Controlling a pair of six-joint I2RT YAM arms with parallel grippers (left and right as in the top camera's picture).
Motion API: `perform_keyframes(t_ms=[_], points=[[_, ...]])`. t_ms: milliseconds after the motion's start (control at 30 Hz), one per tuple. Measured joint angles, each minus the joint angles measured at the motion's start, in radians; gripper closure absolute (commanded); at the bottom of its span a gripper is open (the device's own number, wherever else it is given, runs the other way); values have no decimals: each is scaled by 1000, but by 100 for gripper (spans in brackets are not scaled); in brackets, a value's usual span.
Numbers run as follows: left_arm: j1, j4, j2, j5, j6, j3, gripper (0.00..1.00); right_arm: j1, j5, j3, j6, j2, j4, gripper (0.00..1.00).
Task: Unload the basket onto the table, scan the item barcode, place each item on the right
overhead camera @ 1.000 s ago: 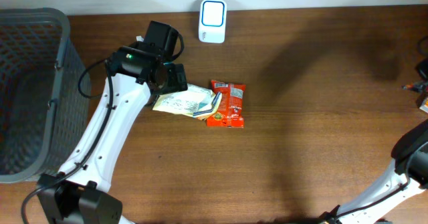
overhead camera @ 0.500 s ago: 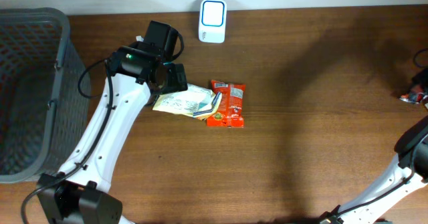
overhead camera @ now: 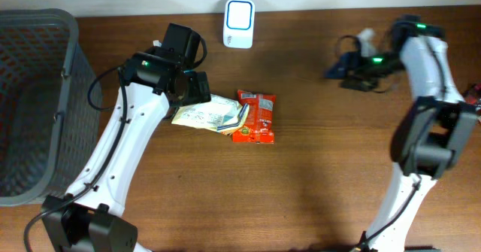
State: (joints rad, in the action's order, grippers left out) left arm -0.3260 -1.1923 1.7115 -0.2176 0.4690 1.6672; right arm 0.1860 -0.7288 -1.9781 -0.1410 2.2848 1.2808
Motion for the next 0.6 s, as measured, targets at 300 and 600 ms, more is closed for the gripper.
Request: perform_keyframes(t_ms=[300,600], points=[[0,0,0,0,0,0,1,-411,86,126,54,2,-130,2],[0,0,0,0,0,0,1,-495,127,201,229,7,-239,96]])
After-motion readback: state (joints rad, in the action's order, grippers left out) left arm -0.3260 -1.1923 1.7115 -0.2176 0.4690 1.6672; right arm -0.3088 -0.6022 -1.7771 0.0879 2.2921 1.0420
